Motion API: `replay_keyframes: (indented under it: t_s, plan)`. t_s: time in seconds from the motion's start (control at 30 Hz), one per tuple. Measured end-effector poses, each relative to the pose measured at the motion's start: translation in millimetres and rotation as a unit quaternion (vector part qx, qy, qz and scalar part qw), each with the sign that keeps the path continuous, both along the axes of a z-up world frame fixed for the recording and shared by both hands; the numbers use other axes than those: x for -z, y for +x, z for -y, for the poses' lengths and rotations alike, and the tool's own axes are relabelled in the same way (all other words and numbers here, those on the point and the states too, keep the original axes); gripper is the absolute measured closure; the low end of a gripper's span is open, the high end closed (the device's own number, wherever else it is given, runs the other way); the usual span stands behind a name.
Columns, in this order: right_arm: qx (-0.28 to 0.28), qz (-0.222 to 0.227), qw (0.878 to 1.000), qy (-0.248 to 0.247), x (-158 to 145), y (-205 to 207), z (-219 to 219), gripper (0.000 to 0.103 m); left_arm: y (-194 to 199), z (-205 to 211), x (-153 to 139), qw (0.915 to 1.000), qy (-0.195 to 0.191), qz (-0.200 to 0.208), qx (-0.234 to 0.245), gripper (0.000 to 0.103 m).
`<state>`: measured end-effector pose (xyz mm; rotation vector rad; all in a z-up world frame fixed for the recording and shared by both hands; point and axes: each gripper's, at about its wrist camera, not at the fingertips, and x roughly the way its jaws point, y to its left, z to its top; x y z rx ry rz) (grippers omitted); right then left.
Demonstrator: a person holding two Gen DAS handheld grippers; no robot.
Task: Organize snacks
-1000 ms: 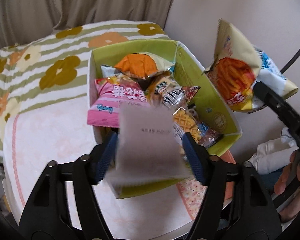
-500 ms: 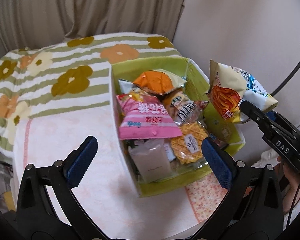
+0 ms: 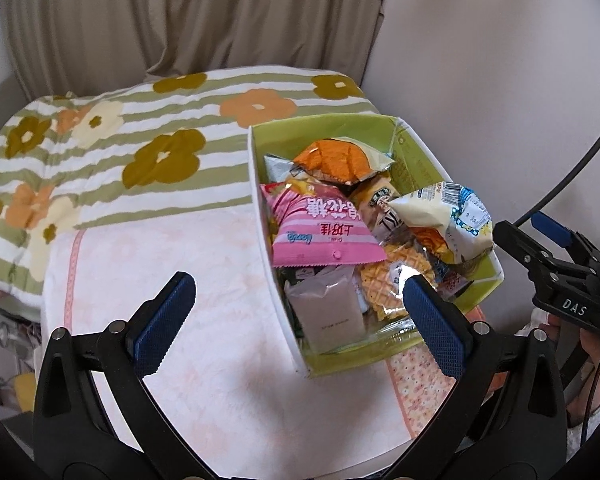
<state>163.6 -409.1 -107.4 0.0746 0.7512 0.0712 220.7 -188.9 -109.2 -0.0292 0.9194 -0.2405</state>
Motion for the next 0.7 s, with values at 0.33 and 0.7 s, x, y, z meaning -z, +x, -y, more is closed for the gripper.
replay_keyframes:
  t_s: [0.33,0.7]
  plan:
    - [-0.046,0.033,0.998,-0.005,-43.7,-18.4,-31.4,0.0,-33.9,-34.5,-31.6,0.9978,-0.007,0.036,-0.054,0.0]
    - [-0.04,0.106,0.993,-0.015,-108.2,-108.0,-90.6,0.0,-138.7,-92.5,-100.3,0.984,0.008,0.149,-0.098,0.0]
